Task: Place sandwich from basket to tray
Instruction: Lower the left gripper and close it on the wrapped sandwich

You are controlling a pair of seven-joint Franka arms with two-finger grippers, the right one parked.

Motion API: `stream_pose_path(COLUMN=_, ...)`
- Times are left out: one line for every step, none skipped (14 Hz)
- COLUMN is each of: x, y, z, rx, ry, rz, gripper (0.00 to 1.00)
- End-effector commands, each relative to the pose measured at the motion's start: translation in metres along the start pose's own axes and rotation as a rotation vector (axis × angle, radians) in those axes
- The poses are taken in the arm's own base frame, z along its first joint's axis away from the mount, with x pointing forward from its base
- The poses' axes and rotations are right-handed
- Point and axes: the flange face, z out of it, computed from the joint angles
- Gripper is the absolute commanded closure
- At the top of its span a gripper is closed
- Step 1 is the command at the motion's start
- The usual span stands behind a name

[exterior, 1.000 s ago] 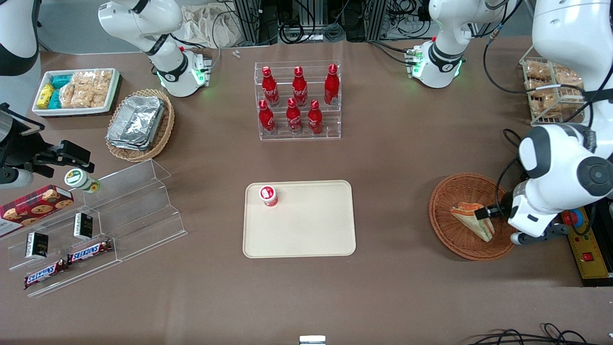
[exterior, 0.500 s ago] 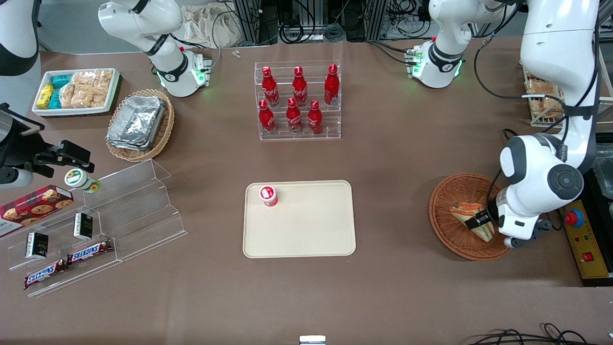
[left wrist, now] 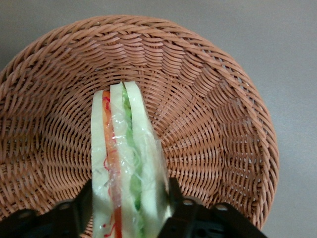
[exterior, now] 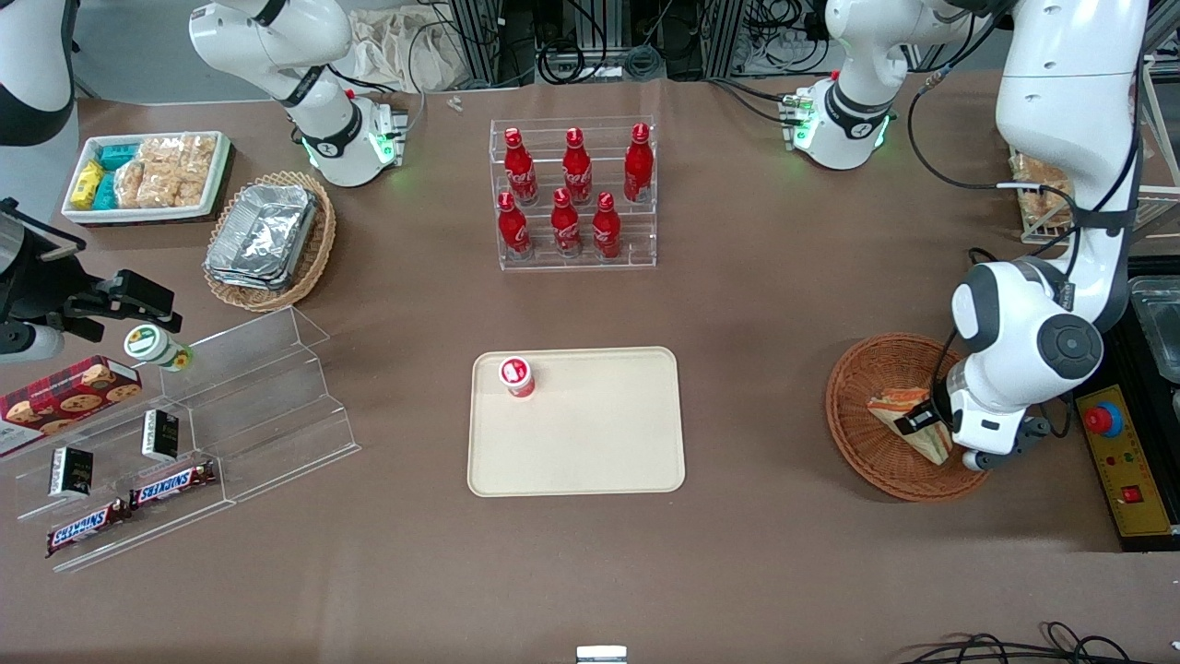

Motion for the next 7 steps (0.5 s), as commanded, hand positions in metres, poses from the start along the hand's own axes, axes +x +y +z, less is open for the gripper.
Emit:
stream_pose_path(x=-0.006, y=-0.003, z=-0.018, rx=0.0, ry=0.012, rz=-0.041, gripper=0.84)
stream_pose_path(x=-0.007, y=-0.003, z=-0.029, rx=0.006, ry=-0.004, rz=-0.042, gripper=0.96)
stream_pose_path(x=-0.008, y=-0.004, z=-0.044, rx=0.012, ry=-0.018, rz=-0.042, gripper=1.0)
stream_pose_path(x=-0.009, y=-0.002, z=-0.059, rx=0.019, ry=-0.032, rz=-0.042, gripper=1.0)
stream_pose_path(x=-0.01, y=0.001, z=-0.08, rx=0.025, ry=-0.048, rz=-0.041, gripper=1.0)
stream_pose_path(x=-0.01, y=0.002, z=-0.105, rx=0.038, ry=-0.073, rz=-0.045, gripper=1.0)
stream_pose_path(x=-0.01, y=0.004, z=-0.136, rx=0.048, ry=-0.095, rz=-0.042, gripper=1.0)
